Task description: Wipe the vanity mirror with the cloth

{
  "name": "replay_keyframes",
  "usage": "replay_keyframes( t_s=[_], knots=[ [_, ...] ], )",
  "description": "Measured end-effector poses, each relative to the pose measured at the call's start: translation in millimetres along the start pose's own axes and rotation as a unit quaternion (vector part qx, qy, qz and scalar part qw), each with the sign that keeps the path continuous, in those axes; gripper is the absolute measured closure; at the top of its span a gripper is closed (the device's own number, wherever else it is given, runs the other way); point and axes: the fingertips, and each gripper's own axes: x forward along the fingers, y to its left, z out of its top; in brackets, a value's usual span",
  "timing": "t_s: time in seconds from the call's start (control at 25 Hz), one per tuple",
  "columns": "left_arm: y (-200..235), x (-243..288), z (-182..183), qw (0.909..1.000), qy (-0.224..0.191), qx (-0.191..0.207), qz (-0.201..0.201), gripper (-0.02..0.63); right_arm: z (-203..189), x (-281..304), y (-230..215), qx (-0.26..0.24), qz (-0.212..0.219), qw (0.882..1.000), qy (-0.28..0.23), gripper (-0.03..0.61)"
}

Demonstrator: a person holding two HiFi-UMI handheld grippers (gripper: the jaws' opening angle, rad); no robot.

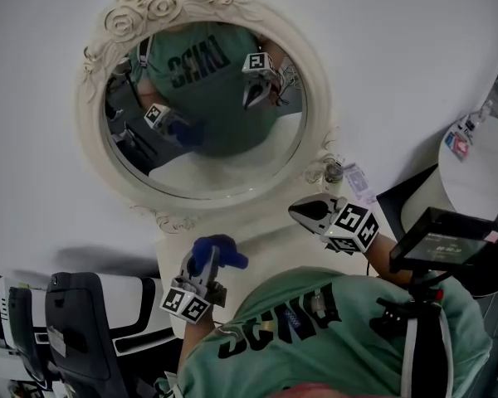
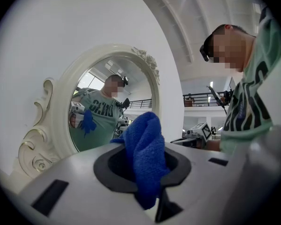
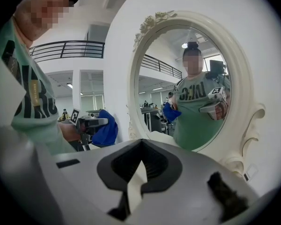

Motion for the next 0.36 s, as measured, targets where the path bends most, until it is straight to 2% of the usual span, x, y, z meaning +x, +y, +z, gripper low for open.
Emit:
replay_keyframes(
  t_s=[0.36],
  knots=[
    [-11.2,6.1,-8.2,0.9998,0.011,-0.008,-0.014,0.525,-3.0,-3.8,1.7,-0.006,0.0,1.0,0.0,0.568]
  ],
)
